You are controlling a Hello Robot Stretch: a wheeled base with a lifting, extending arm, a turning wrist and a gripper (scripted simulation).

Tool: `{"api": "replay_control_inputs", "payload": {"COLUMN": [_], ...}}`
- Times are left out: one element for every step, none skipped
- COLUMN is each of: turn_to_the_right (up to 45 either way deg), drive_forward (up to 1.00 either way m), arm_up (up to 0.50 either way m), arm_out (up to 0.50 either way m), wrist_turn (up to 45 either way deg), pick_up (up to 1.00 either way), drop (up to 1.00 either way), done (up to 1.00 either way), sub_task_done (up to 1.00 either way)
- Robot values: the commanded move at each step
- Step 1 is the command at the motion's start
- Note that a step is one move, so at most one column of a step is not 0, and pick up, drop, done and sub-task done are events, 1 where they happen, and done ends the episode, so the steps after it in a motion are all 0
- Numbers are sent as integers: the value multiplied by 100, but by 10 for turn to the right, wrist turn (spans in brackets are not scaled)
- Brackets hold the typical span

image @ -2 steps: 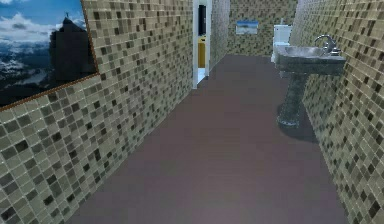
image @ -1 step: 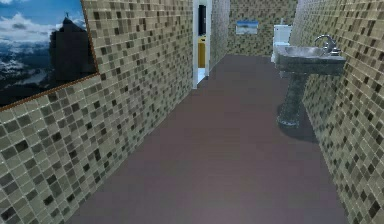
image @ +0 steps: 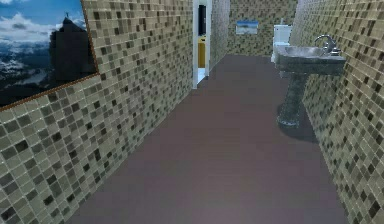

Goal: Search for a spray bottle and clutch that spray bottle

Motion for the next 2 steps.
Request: {"api": "replay_control_inputs", "payload": {"turn_to_the_right": [0, 0], "drive_forward": [0, 0], "arm_up": [0, 0], "arm_out": [50, 0], "wrist_turn": [0, 450], "pick_up": [0, 0], "drop": [0, 0], "done": [0, 0], "sub_task_done": [0, 0]}}
